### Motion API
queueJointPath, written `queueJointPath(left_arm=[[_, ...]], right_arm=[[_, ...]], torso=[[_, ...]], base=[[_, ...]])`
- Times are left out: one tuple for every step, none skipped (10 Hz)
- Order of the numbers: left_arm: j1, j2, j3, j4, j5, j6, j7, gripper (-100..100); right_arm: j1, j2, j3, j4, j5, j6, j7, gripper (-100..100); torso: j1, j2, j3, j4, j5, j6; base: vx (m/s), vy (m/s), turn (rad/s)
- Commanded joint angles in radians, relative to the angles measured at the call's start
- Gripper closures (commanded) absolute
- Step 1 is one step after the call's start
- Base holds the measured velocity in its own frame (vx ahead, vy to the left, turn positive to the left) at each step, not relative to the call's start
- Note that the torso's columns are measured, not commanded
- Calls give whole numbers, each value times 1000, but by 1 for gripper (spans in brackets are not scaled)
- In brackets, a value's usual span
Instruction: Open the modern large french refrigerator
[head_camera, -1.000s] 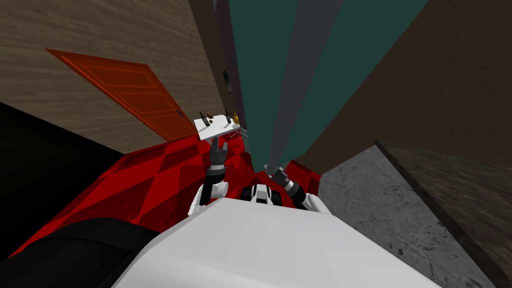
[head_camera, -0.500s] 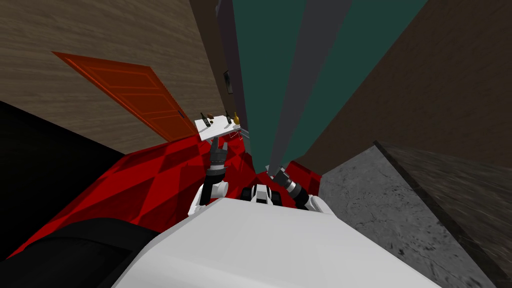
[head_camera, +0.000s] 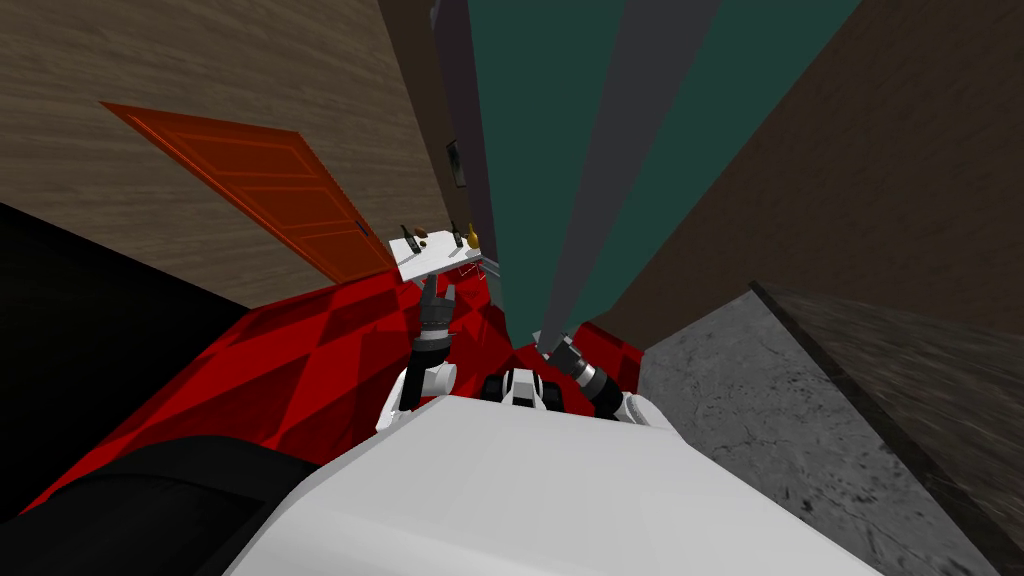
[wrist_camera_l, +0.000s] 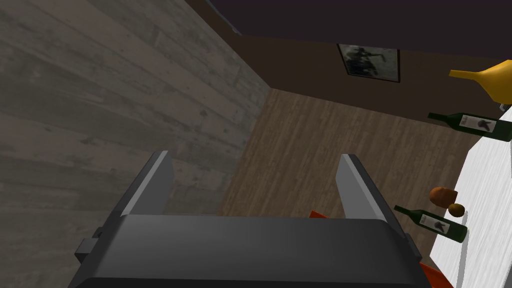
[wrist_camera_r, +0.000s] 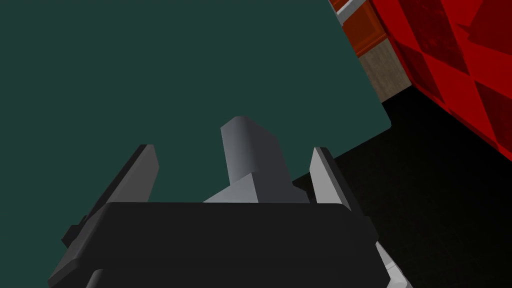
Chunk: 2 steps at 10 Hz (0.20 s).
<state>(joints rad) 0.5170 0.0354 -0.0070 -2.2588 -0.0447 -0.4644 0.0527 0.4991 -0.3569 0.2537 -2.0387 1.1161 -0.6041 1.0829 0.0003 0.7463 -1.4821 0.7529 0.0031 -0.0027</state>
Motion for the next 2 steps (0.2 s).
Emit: queueJointPath(left_arm=[[0,0,0,0,0,0,0,0],[0,0,0,0,0,0,0,0]], right_arm=[[-7,1,-9,-52,-19,-3,-28,-100],[-7,1,-9,-52,-19,-3,-28,-100]], torso=[[0,0,-1,1,0,1],[0,-1,0,-1,-1,1]], base=[[11,5,5],[5,8,0]])
